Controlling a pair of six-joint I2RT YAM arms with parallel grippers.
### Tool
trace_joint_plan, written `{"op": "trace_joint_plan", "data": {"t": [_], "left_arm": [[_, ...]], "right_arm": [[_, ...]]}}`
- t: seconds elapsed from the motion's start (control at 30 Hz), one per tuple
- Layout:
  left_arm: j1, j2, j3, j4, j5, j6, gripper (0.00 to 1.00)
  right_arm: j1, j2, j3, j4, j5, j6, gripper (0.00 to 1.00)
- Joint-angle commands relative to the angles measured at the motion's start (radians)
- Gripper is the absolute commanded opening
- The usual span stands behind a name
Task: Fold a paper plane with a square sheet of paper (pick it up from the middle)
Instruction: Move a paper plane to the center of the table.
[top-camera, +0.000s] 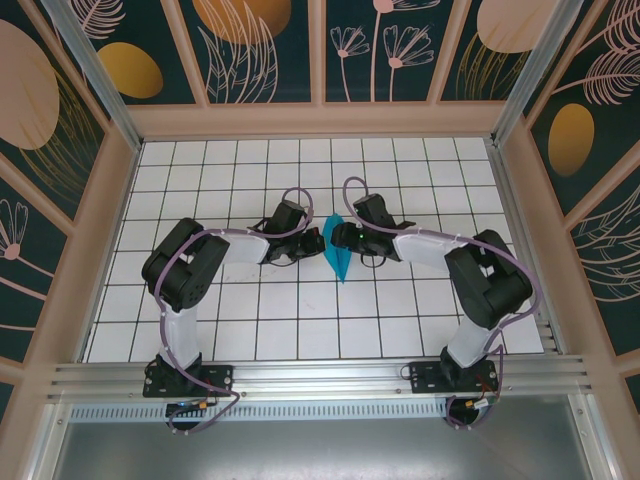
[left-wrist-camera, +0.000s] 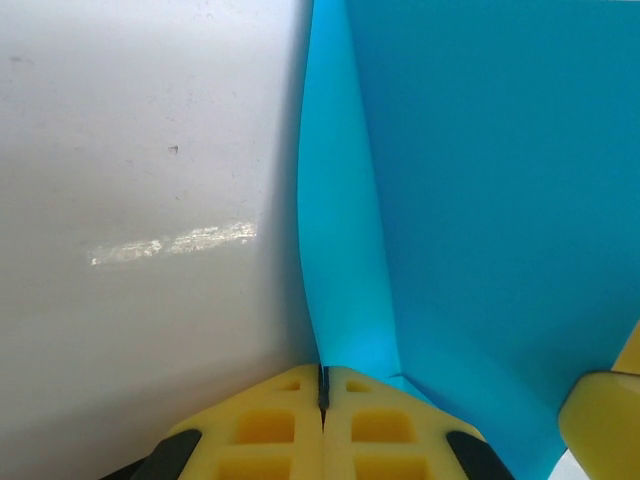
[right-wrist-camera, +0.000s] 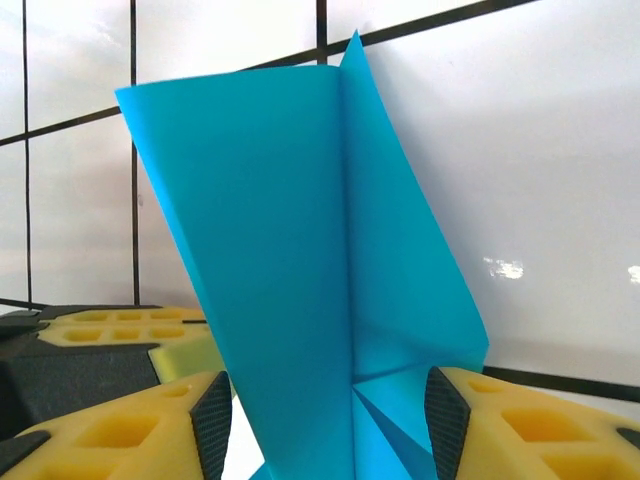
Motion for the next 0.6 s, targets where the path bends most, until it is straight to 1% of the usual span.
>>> {"op": "trace_joint_plan", "data": {"t": [0.0, 0.37, 0.47, 0.57], "left_arm": [[0.01, 0.021, 0.014, -0.025, -0.006, 0.015, 0.0], [0.009, 0.031, 0.015, -0.027, -0.014, 0.004, 0.0], [0.01, 0.031, 0.015, -0.029, -0.014, 0.002, 0.0], [0.01, 0.033, 0.017, -0.03, -0.014, 0.003, 0.0]], "right_arm": [[0.008, 0.03, 0.026, -0.023, -0.012, -0.029, 0.57], [0.043, -0.031, -0.057, 0.003, -0.089, 0.015, 0.58], [0.046, -0.057, -0.07, 0.003, -0.089, 0.021, 0.58], [0.045, -0.082, -0.07, -0.02, -0.045, 0.018, 0.58]]}}
